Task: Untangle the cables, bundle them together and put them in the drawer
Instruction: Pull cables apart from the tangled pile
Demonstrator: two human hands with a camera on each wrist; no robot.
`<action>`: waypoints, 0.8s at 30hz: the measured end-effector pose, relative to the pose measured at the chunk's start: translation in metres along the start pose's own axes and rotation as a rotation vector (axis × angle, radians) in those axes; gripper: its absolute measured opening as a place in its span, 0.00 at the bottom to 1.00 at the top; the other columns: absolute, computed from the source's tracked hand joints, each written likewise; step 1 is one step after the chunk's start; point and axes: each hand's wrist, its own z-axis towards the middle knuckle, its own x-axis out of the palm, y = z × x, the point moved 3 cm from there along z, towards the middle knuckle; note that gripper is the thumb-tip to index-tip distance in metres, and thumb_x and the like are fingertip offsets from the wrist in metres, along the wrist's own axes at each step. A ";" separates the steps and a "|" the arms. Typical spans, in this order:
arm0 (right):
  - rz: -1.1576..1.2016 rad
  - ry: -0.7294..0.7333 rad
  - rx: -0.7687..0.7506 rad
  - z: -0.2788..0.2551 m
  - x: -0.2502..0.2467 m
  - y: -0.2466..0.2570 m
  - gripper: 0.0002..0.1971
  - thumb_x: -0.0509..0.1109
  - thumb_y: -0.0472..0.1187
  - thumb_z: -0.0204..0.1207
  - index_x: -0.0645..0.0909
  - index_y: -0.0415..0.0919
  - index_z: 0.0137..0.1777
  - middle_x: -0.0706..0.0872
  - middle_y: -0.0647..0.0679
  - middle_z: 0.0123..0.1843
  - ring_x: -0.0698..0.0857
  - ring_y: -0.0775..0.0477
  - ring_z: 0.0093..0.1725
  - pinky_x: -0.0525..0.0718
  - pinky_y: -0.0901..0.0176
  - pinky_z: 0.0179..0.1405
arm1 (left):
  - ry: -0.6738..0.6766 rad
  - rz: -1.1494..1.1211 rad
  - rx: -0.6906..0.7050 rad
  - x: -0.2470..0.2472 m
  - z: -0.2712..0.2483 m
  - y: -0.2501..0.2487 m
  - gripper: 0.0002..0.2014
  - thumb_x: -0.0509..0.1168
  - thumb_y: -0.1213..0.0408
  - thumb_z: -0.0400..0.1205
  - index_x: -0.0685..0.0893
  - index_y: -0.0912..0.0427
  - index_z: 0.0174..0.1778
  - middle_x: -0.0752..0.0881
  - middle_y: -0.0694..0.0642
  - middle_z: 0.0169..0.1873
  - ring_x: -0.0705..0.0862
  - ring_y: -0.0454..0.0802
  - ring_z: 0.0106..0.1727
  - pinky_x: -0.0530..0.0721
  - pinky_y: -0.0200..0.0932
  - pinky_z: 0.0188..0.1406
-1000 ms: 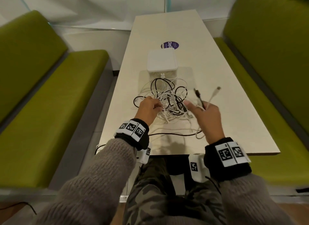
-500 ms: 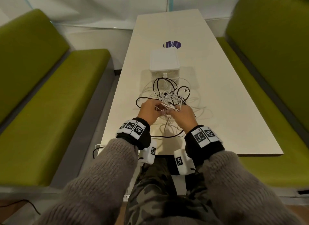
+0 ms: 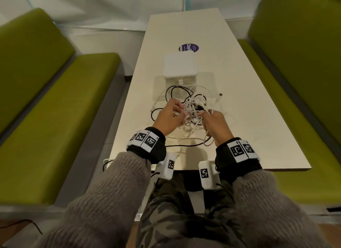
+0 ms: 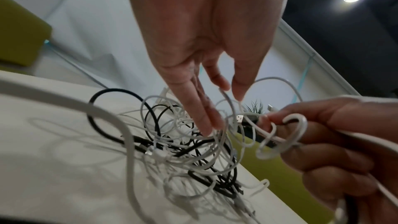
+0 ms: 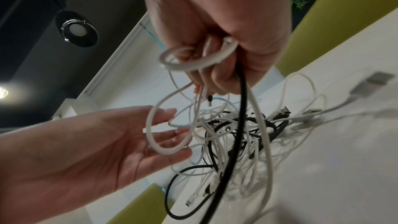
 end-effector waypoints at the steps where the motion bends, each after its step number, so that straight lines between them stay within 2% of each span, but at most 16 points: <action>1: -0.013 0.023 -0.004 -0.002 0.001 0.000 0.08 0.62 0.39 0.81 0.77 0.41 0.41 0.68 0.51 0.25 0.65 0.53 0.22 0.64 0.66 0.18 | -0.040 -0.036 -0.044 0.000 0.002 0.001 0.07 0.60 0.70 0.82 0.72 0.52 0.45 0.78 0.56 0.43 0.82 0.52 0.33 0.87 0.48 0.40; 3: 0.002 0.041 -0.004 -0.004 0.003 -0.002 0.08 0.62 0.39 0.81 0.76 0.41 0.41 0.68 0.52 0.24 0.65 0.56 0.20 0.63 0.66 0.18 | -0.090 -0.112 -0.123 -0.001 0.004 0.002 0.07 0.53 0.74 0.83 0.69 0.56 0.48 0.78 0.60 0.43 0.82 0.53 0.31 0.87 0.49 0.38; 5: 0.047 0.041 0.010 -0.005 0.003 -0.004 0.10 0.62 0.38 0.82 0.76 0.43 0.38 0.66 0.54 0.22 0.63 0.59 0.16 0.61 0.66 0.16 | -0.020 -0.183 -0.179 0.003 0.003 0.003 0.13 0.52 0.80 0.81 0.66 0.59 0.55 0.79 0.62 0.42 0.82 0.56 0.33 0.86 0.51 0.38; 6: 0.059 0.048 0.019 -0.005 0.002 -0.004 0.11 0.62 0.38 0.82 0.75 0.45 0.37 0.66 0.55 0.21 0.62 0.59 0.16 0.60 0.67 0.16 | 0.040 -0.182 -0.188 0.006 0.003 0.004 0.16 0.54 0.81 0.80 0.66 0.59 0.59 0.80 0.62 0.41 0.83 0.56 0.35 0.85 0.51 0.39; 8: 0.072 0.075 0.026 -0.005 0.002 -0.005 0.13 0.62 0.38 0.82 0.74 0.47 0.35 0.65 0.57 0.18 0.61 0.57 0.17 0.60 0.66 0.16 | 0.110 -0.080 -0.169 0.008 0.003 0.006 0.19 0.63 0.79 0.78 0.69 0.58 0.61 0.83 0.60 0.42 0.84 0.55 0.41 0.86 0.53 0.45; 10: 0.060 0.092 0.018 -0.005 0.002 -0.006 0.14 0.63 0.38 0.82 0.74 0.47 0.34 0.65 0.57 0.17 0.61 0.57 0.17 0.60 0.65 0.18 | 0.108 -0.005 -0.147 0.007 0.006 0.008 0.17 0.69 0.75 0.76 0.74 0.57 0.57 0.83 0.64 0.44 0.85 0.57 0.44 0.86 0.53 0.46; 12: 0.048 0.083 0.008 -0.006 0.001 -0.006 0.11 0.63 0.38 0.82 0.77 0.44 0.37 0.65 0.56 0.18 0.62 0.57 0.17 0.61 0.65 0.17 | 0.093 0.012 -0.131 0.007 0.009 0.008 0.15 0.70 0.77 0.75 0.77 0.60 0.53 0.83 0.67 0.42 0.84 0.57 0.40 0.86 0.45 0.39; 14: 0.069 0.048 -0.001 -0.006 -0.002 -0.006 0.07 0.64 0.38 0.81 0.81 0.38 0.43 0.65 0.54 0.20 0.62 0.59 0.16 0.61 0.66 0.16 | 0.085 0.006 -0.119 0.006 0.011 0.008 0.13 0.70 0.79 0.74 0.79 0.63 0.50 0.84 0.65 0.37 0.84 0.53 0.35 0.86 0.38 0.34; 15: 0.087 0.026 -0.004 -0.006 -0.004 -0.006 0.07 0.64 0.37 0.81 0.81 0.38 0.42 0.65 0.54 0.20 0.62 0.59 0.16 0.61 0.66 0.16 | 0.084 0.004 -0.113 0.005 0.012 0.008 0.12 0.69 0.80 0.74 0.79 0.64 0.50 0.84 0.63 0.34 0.85 0.52 0.34 0.87 0.38 0.35; 17: 0.124 -0.014 -0.007 -0.004 -0.009 -0.008 0.12 0.64 0.36 0.80 0.79 0.41 0.34 0.64 0.55 0.19 0.61 0.58 0.16 0.60 0.65 0.18 | 0.078 0.002 -0.096 0.004 0.013 0.008 0.10 0.68 0.80 0.76 0.80 0.64 0.48 0.84 0.61 0.31 0.85 0.53 0.34 0.89 0.44 0.43; 19: 0.133 -0.047 -0.002 -0.002 -0.011 -0.012 0.16 0.64 0.37 0.80 0.77 0.46 0.29 0.64 0.56 0.19 0.61 0.57 0.18 0.60 0.65 0.19 | 0.068 0.018 -0.095 0.002 0.015 0.007 0.09 0.67 0.80 0.77 0.81 0.65 0.49 0.83 0.60 0.29 0.86 0.51 0.32 0.89 0.44 0.44; 21: 0.094 -0.084 -0.009 0.000 -0.012 -0.016 0.16 0.65 0.38 0.80 0.74 0.42 0.29 0.66 0.55 0.20 0.63 0.54 0.21 0.62 0.62 0.23 | 0.030 0.063 -0.101 0.001 0.015 0.006 0.09 0.67 0.79 0.76 0.82 0.64 0.48 0.85 0.61 0.30 0.86 0.55 0.33 0.89 0.47 0.45; 24: 0.032 -0.165 -0.029 0.002 -0.018 -0.022 0.13 0.66 0.40 0.80 0.72 0.39 0.34 0.69 0.49 0.27 0.67 0.49 0.28 0.65 0.58 0.32 | -0.049 0.210 -0.086 -0.005 0.016 0.007 0.13 0.66 0.76 0.73 0.83 0.55 0.50 0.87 0.63 0.35 0.87 0.58 0.36 0.88 0.52 0.48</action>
